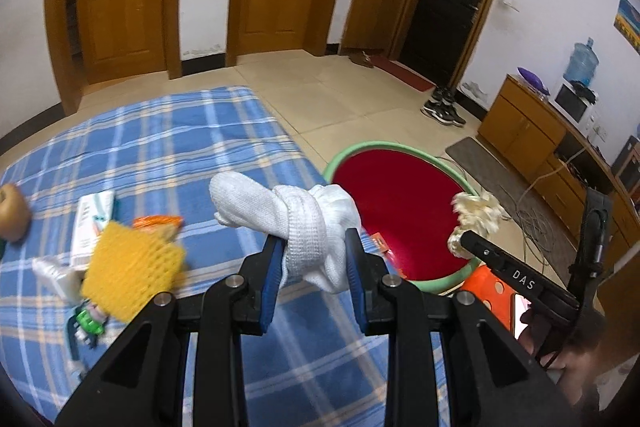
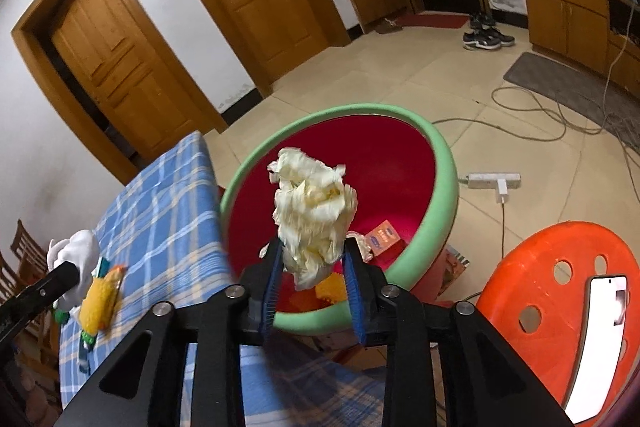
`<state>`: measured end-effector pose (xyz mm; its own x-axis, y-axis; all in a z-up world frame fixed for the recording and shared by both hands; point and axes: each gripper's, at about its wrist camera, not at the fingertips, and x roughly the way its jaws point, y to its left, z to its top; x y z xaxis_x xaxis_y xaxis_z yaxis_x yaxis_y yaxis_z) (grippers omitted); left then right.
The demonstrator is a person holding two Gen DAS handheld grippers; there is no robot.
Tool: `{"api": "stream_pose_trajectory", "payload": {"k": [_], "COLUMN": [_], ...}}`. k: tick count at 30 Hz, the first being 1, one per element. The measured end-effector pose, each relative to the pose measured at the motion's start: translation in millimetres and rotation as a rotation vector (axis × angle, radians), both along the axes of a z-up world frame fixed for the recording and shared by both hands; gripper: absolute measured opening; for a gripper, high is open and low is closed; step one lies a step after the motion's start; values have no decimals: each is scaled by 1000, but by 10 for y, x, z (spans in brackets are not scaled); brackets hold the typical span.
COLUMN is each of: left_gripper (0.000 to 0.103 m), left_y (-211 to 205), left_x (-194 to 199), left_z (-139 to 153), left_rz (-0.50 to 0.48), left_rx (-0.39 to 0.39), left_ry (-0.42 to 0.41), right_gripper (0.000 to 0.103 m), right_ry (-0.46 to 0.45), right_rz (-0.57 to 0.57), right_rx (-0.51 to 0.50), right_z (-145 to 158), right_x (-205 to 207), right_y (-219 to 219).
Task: Collect trash
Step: 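Lift the sock and tissue and carry them toward the red bucket, then open both grippers over the red bucket to drop sock and tissue, then move both open grippers back over the table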
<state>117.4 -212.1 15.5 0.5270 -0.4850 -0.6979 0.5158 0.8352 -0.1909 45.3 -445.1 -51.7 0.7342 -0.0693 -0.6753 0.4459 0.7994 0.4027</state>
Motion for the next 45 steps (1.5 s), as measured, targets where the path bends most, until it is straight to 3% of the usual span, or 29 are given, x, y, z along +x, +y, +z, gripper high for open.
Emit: {"api": "stream_pose_trajectory", "payload": {"k": [15, 18, 23, 25, 33, 45], "left_gripper": [30, 30, 55, 58, 58, 63], "left_y": [-741, -873, -1023, -1041, -815, -13], "left_x": [183, 218, 232, 231, 295, 279], "left_z": [-249, -284, -245, -220, -130, -68], "left_rz": [-120, -148, -172, -178, -126, 60], "left_rx": [49, 55, 60, 63, 57, 49], "left_ry": [54, 60, 49, 43, 49, 23], "right_gripper": [33, 39, 43, 43, 47, 63], "right_ry": [15, 15, 24, 29, 10, -24], "right_rz": [-48, -67, -78, -71, -30, 61], "right_rx": [21, 23, 25, 15, -11, -17], "right_z": [9, 39, 89, 127, 269, 301], "right_x": [-73, -93, -97, -69, -8, 33], "right_y": [-252, -280, -282, -270, -154, 235]}}
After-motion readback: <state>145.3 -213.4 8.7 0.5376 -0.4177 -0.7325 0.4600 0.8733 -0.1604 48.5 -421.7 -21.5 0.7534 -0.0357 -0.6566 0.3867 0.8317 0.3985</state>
